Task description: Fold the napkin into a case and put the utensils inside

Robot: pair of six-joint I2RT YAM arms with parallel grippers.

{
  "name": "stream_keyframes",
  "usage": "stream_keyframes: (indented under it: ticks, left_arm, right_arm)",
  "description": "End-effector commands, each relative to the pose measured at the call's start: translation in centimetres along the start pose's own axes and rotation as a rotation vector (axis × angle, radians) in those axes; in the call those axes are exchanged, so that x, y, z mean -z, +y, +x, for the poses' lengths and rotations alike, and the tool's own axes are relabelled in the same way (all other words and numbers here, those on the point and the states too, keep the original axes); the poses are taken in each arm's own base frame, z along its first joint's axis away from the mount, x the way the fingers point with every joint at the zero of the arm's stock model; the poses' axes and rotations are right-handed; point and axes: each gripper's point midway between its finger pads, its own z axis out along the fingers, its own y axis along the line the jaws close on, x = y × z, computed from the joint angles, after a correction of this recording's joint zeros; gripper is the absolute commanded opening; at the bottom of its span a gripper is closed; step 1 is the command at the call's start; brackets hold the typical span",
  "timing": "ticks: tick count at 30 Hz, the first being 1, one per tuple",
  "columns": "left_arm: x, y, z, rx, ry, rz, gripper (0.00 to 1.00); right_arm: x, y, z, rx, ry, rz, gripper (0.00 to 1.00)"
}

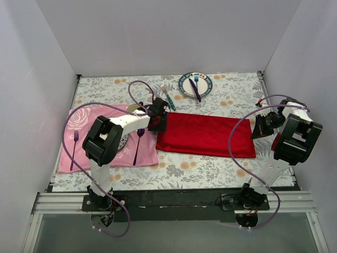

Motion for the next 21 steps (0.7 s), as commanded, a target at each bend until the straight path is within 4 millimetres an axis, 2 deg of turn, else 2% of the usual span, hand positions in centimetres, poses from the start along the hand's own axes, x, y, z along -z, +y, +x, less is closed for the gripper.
stream_keyframes:
  ticks: [1,9,19,21]
  left_arm:
    - [-1.0,0.8,1.1,0.019,0.049,-0.060,0.42]
    - [-2.5,0.7,3.8,-0.028,0.124,-0.077,0.38]
    - [-3.8,1.2,6.7,-0.077,0.211,-0.107,0.25]
    - [-3.9,1.3,7.0,-0.084,0.218,-0.109,0.19]
  right_arm:
    - [0.4,0.4,-0.4,0.009,-0.018,-0.001,0.01]
    - [0.4,0.2,-0.7,0.003,-0.023,-0.004,0.01]
    - [0.3,0.0,-0.7,0.002,-0.018,-0.004,0.01]
    - [0.2,0.0,-0.7,0.000,-0.018,-0.004,0.01]
